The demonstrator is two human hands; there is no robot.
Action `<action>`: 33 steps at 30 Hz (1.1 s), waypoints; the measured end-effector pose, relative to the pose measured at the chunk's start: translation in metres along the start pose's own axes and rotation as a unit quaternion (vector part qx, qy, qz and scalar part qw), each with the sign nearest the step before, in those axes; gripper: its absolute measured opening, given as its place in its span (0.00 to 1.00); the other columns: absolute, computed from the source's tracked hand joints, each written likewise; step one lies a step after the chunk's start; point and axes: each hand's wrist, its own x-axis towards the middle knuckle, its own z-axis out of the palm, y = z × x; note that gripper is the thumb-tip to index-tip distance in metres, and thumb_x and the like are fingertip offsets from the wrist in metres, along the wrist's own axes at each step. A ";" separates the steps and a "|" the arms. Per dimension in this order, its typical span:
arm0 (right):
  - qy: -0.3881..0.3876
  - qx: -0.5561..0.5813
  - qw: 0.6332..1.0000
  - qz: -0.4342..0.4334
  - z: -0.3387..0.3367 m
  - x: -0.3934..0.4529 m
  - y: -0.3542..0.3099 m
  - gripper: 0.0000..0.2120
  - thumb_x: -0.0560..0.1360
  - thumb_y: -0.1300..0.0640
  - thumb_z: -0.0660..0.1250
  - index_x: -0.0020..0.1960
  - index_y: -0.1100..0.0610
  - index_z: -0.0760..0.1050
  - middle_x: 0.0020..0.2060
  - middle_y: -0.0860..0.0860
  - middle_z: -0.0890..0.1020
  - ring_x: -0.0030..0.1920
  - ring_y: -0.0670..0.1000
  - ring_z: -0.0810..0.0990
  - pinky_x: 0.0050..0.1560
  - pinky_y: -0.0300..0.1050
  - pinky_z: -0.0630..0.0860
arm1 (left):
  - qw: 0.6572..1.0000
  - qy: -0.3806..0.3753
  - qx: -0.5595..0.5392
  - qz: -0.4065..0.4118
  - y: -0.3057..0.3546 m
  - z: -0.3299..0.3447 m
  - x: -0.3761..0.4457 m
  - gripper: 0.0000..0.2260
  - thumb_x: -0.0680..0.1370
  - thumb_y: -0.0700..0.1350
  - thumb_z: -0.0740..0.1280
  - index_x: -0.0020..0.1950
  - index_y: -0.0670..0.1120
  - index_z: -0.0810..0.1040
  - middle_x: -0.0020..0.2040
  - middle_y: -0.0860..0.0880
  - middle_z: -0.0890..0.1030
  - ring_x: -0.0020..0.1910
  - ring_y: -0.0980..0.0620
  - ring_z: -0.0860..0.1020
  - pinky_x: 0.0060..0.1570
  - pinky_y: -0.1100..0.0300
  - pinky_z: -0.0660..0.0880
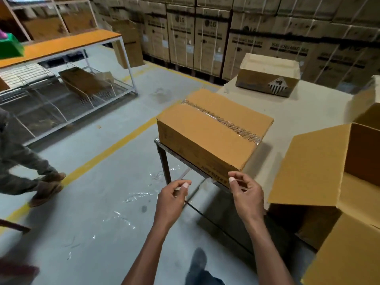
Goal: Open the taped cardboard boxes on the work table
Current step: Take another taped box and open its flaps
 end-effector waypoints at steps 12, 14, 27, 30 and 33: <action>0.062 -0.169 0.984 -0.013 0.061 0.164 0.010 0.12 0.78 0.53 0.68 0.61 0.43 0.78 0.58 0.40 0.74 0.59 0.50 0.77 0.60 0.51 0.77 | 0.988 -0.070 0.089 0.107 0.045 -0.015 0.220 0.07 0.82 0.50 0.66 0.56 0.55 0.84 0.54 0.59 0.83 0.53 0.65 0.78 0.46 0.69 0.71; 0.073 -0.210 0.975 0.005 0.065 0.181 0.011 0.14 0.77 0.53 0.69 0.61 0.43 0.78 0.61 0.44 0.75 0.65 0.53 0.73 0.69 0.58 0.70 | 0.982 -0.080 0.112 0.128 0.048 -0.013 0.254 0.08 0.82 0.49 0.67 0.56 0.53 0.84 0.55 0.57 0.83 0.53 0.63 0.79 0.45 0.68 0.71; 0.153 -0.226 0.949 0.155 0.048 0.212 0.026 0.31 0.80 0.50 0.66 0.80 0.54 0.61 0.79 0.51 0.62 0.76 0.55 0.64 0.74 0.51 0.61 | 0.916 -0.133 0.336 0.174 0.060 0.002 0.420 0.20 0.79 0.53 0.68 0.70 0.51 0.76 0.76 0.44 0.67 0.72 0.37 0.68 0.69 0.41 0.64; 0.160 -0.240 0.940 0.182 0.050 0.217 0.022 0.34 0.79 0.49 0.68 0.80 0.53 0.59 0.79 0.50 0.62 0.76 0.55 0.65 0.73 0.51 0.63 | 0.911 -0.164 0.340 0.165 0.059 0.006 0.435 0.23 0.79 0.57 0.67 0.74 0.54 0.72 0.79 0.46 0.62 0.70 0.38 0.71 0.67 0.43 0.69; 0.173 -0.200 0.940 0.214 0.050 0.220 0.019 0.36 0.76 0.49 0.72 0.80 0.48 0.60 0.76 0.50 0.68 0.73 0.56 0.69 0.69 0.52 0.68 | 0.911 -0.175 0.334 0.168 0.055 0.003 0.440 0.24 0.77 0.60 0.67 0.73 0.59 0.70 0.79 0.49 0.62 0.68 0.37 0.74 0.65 0.42 0.71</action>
